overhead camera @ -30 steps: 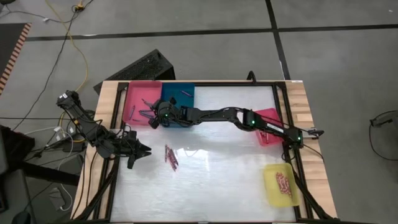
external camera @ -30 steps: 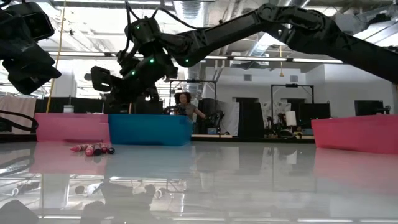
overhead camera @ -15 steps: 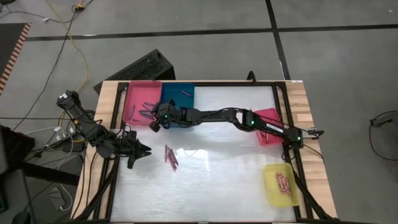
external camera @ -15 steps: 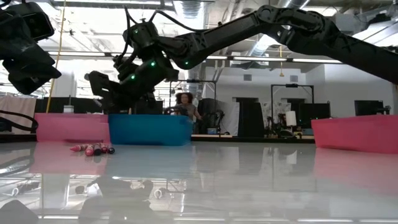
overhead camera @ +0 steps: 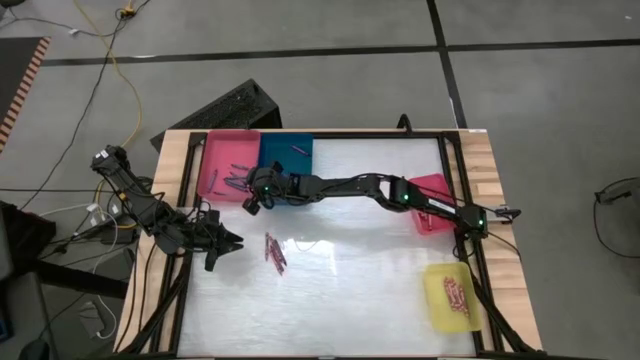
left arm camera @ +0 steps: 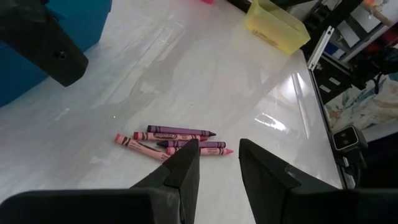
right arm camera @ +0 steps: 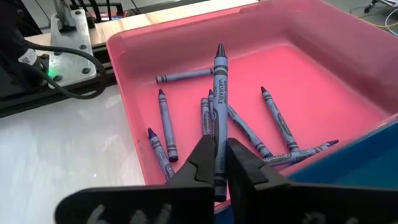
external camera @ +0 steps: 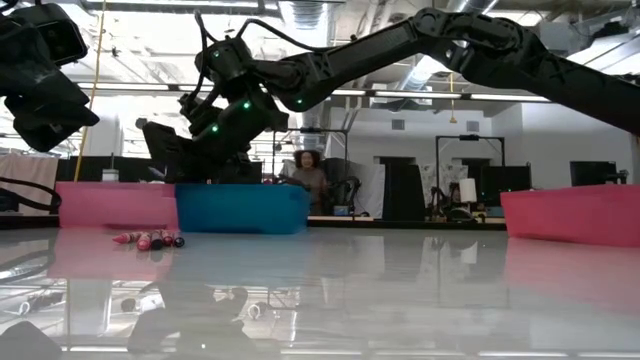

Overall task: Sort crayons
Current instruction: Put the blue crayon into the large red bin, then put the purple crayon into the blue bin

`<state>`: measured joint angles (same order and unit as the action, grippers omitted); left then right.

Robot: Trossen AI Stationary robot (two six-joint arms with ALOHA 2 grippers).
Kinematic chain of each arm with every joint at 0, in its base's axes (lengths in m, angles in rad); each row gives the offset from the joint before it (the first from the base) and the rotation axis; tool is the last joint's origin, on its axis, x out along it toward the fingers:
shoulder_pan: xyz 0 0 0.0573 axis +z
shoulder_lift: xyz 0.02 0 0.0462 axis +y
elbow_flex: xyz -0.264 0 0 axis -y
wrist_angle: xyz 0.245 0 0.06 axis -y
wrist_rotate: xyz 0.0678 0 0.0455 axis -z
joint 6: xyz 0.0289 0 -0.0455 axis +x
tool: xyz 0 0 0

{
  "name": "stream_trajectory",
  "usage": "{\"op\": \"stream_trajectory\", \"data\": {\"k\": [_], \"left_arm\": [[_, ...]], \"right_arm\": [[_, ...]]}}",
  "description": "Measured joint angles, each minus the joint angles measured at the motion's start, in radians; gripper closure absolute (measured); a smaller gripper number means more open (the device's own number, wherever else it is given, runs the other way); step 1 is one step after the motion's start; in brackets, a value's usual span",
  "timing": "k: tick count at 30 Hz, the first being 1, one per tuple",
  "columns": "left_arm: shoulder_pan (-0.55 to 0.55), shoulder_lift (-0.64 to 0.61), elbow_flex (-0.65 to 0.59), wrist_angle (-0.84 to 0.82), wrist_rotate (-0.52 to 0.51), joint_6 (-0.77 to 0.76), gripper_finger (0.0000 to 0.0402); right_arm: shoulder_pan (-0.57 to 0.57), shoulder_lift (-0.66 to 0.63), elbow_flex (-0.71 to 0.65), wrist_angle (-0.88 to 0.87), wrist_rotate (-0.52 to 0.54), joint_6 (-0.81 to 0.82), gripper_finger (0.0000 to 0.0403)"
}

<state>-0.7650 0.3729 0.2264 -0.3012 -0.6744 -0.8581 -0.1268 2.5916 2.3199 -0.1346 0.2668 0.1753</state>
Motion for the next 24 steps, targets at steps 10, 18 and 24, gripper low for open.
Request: {"op": "stream_trajectory", "data": {"k": [10,18,24], "left_arm": [[0.000,0.000,0.000,0.000,0.004,0.000,0.0300],[0.000,0.000,0.000,-0.001,0.005,0.000,0.0300],[0.000,0.000,0.000,-0.001,-0.001,0.001,0.0300]], "right_arm": [[0.001,-0.001,0.000,-0.002,0.000,-0.001,0.0340],[0.002,-0.050,0.029,-0.098,-0.008,-0.014,0.0316],[0.011,-0.196,0.034,-0.346,-0.003,-0.044,0.0316]]}}
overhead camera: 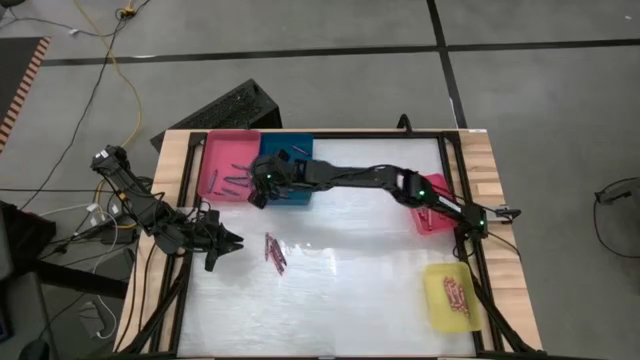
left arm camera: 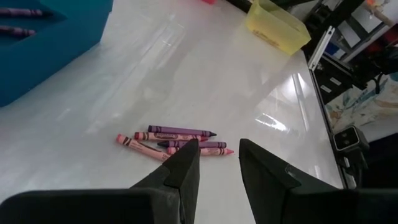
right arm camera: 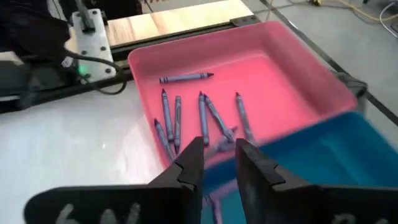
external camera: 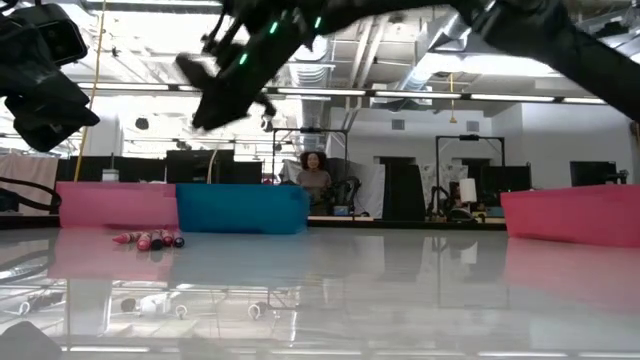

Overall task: Sort crayons
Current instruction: Put the purple crayon into the blue bin

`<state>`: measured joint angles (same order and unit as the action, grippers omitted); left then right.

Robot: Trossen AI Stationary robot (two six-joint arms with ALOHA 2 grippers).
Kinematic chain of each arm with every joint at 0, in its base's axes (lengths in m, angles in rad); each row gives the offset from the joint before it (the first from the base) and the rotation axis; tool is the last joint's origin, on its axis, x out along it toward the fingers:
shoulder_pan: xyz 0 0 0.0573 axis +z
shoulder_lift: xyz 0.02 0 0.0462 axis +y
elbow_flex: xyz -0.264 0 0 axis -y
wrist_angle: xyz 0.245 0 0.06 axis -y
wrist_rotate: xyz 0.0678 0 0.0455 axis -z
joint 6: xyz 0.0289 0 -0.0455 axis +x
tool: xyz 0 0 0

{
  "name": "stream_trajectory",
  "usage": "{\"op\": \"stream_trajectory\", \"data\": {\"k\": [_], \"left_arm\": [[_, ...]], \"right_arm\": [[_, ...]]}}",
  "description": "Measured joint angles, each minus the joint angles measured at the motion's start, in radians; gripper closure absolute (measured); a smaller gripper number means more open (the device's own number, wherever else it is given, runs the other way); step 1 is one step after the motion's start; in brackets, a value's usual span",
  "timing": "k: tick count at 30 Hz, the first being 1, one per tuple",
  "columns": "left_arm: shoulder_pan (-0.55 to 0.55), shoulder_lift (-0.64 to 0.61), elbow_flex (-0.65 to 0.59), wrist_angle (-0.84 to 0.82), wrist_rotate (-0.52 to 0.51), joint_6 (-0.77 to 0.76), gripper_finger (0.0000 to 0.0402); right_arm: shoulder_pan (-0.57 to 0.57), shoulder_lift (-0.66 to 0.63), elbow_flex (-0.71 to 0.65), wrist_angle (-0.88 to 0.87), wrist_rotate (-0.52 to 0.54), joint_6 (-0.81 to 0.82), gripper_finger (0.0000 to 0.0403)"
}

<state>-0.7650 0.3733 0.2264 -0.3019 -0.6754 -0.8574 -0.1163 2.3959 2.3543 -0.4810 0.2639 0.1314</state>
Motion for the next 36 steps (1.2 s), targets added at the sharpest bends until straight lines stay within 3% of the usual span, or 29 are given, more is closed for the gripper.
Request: {"op": "stream_trajectory", "data": {"k": [8,15,25,36], "left_arm": [[0.000,0.000,0.000,0.001,-0.012,-0.001,0.0300],[0.000,0.000,0.000,-0.001,-0.013,-0.016,0.0300],[0.000,0.000,0.000,0.000,-0.013,-0.021,0.0300],[0.000,0.000,0.000,0.000,-0.010,-0.030,0.0300]], "right_arm": [[0.075,-0.155,0.000,-0.425,0.028,0.121,0.0316],[0.206,-0.159,-0.001,-0.661,0.062,0.267,0.0316],[0.394,-0.015,-0.004,-0.540,0.235,0.370,0.0316],[0.425,0.154,-0.005,-0.413,0.313,0.456,0.0316]]}}
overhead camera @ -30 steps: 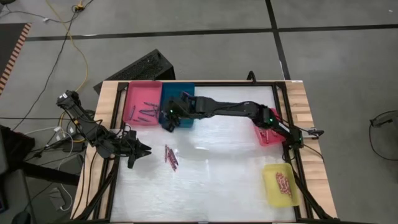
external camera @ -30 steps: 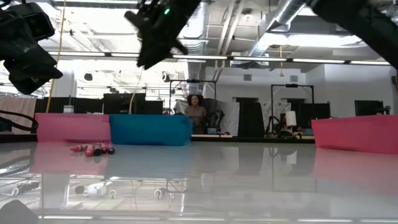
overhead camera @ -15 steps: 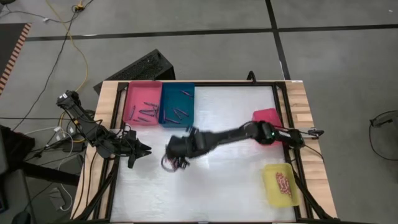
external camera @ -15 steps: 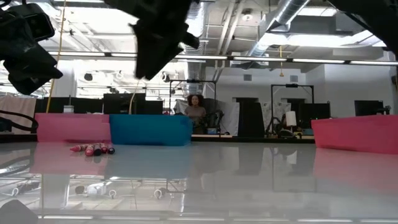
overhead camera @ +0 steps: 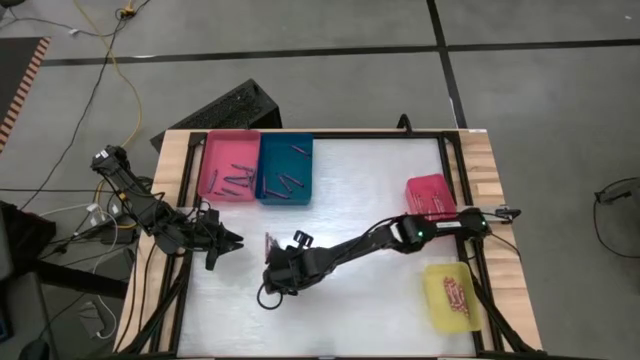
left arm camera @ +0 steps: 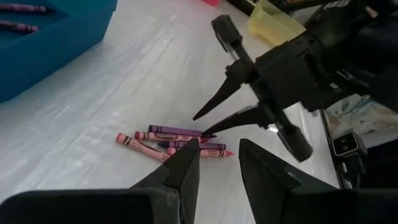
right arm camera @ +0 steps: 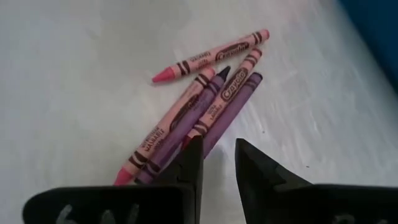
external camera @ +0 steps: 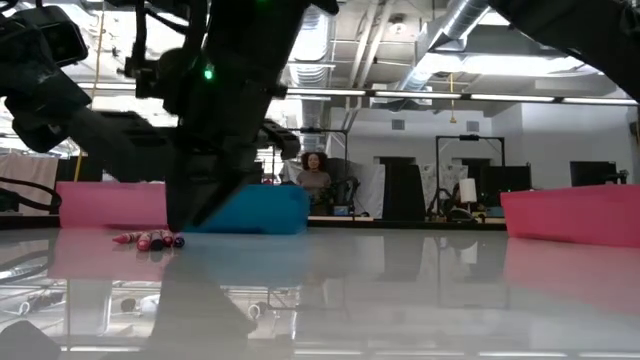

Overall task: Sort crayons
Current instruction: Put the purple crayon into the blue bin

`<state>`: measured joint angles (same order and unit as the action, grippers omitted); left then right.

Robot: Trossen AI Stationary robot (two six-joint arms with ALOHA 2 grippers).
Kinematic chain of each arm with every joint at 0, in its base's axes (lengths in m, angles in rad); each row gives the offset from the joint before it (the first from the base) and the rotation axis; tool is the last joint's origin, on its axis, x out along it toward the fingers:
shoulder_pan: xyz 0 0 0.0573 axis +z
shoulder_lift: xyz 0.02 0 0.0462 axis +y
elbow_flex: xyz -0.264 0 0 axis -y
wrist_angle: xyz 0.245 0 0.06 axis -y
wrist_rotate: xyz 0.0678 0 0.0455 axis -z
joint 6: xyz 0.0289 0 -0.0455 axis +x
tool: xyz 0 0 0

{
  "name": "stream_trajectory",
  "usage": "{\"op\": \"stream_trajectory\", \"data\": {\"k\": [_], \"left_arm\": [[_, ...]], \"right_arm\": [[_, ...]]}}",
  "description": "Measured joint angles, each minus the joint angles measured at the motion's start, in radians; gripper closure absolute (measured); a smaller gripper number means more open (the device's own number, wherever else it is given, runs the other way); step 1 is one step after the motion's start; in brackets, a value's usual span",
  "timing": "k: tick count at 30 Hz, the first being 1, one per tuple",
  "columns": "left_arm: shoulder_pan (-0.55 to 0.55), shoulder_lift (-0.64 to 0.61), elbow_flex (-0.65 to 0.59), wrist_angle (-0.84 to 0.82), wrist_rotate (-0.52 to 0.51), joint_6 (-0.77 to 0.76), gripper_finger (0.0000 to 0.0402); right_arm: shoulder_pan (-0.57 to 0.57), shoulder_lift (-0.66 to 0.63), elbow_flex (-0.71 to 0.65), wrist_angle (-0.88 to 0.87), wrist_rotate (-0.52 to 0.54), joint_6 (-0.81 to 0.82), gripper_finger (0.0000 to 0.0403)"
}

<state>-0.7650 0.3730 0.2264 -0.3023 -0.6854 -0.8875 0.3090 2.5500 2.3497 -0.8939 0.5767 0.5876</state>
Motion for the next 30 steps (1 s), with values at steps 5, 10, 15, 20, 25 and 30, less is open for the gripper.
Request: {"op": "stream_trajectory", "data": {"k": [5,10,15,20,25,30], "left_arm": [[0.000,0.000,0.000,-0.002,-0.001,0.000,0.0300],[0.000,0.000,0.000,-0.002,-0.005,0.000,0.0300],[0.000,0.000,0.000,-0.002,-0.006,0.000,0.0300],[0.000,0.000,0.000,-0.002,-0.008,0.000,0.0300],[0.000,0.000,0.000,-0.001,-0.008,0.000,0.0300],[0.000,0.000,0.000,0.000,-0.007,0.000,0.0300]], "right_arm": [[-0.008,0.008,0.000,0.006,0.003,0.015,0.0316],[-0.018,0.008,0.001,0.008,0.002,0.018,0.0316],[-0.032,0.008,0.001,-0.024,0.001,0.054,0.0316],[-0.046,0.007,0.001,-0.030,-0.026,0.070,0.0316],[-0.058,0.008,0.001,-0.030,-0.103,0.071,0.0316],[-0.056,-0.009,0.001,-0.031,-0.085,0.092,0.0316]]}}
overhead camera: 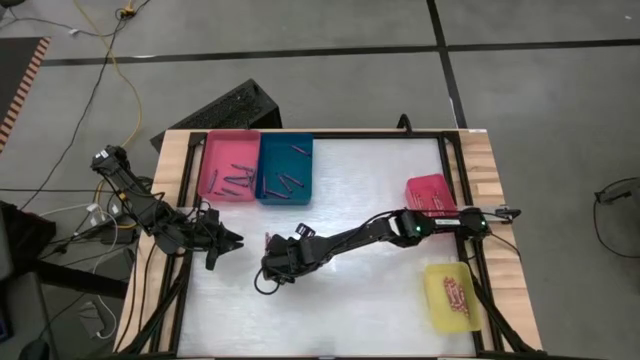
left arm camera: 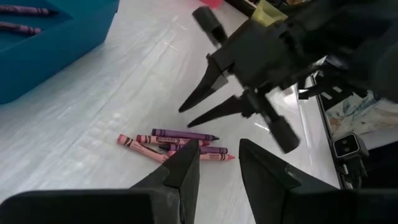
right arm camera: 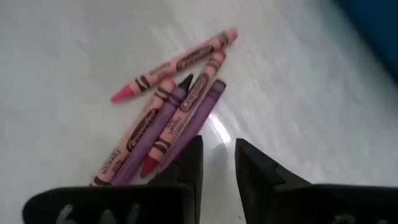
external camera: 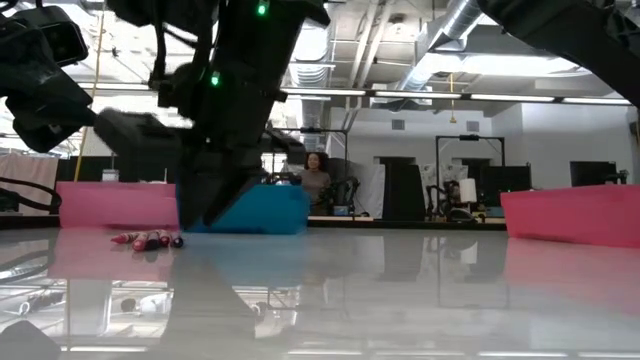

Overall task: Sort crayons
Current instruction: Put the purple crayon into the blue bin

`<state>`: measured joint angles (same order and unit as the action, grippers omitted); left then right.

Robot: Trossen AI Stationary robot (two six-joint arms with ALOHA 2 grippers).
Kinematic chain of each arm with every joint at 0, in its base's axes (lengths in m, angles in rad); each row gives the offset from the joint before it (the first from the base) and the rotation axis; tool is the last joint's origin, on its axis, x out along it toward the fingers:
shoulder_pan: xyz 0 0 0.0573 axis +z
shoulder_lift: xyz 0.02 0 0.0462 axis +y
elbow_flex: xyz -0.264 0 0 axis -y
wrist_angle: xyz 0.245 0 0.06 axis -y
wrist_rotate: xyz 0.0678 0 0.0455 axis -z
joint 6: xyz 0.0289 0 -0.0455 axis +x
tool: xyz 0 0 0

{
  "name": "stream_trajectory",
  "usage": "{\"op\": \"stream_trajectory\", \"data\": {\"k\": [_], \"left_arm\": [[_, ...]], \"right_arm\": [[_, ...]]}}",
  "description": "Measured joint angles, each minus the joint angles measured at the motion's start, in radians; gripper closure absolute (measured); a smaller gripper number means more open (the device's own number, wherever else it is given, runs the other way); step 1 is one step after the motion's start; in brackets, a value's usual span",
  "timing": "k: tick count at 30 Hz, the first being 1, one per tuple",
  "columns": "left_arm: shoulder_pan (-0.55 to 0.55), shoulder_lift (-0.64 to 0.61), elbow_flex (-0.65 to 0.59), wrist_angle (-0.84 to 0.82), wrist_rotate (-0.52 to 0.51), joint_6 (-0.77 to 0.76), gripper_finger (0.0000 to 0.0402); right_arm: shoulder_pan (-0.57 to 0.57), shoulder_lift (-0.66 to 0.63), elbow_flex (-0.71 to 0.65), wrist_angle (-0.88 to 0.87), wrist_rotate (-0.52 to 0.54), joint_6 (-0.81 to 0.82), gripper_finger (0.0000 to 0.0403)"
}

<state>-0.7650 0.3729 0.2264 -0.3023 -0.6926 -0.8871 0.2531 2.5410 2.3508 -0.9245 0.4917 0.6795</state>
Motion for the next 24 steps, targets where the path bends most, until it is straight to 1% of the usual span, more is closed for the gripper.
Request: {"op": "stream_trajectory", "data": {"k": [6,22,24], "left_arm": [[0.000,0.000,0.000,0.001,0.003,0.000,0.0300],[0.000,0.000,0.000,0.000,0.004,0.003,0.0300],[0.000,0.000,0.000,0.000,0.004,0.003,0.0300]], "right_arm": [[0.010,-0.004,0.000,0.007,0.003,0.028,0.0316],[0.006,-0.001,0.000,0.024,0.002,0.029,0.0316],[0.004,-0.001,-0.017,0.034,0.003,0.029,0.0316]]}}
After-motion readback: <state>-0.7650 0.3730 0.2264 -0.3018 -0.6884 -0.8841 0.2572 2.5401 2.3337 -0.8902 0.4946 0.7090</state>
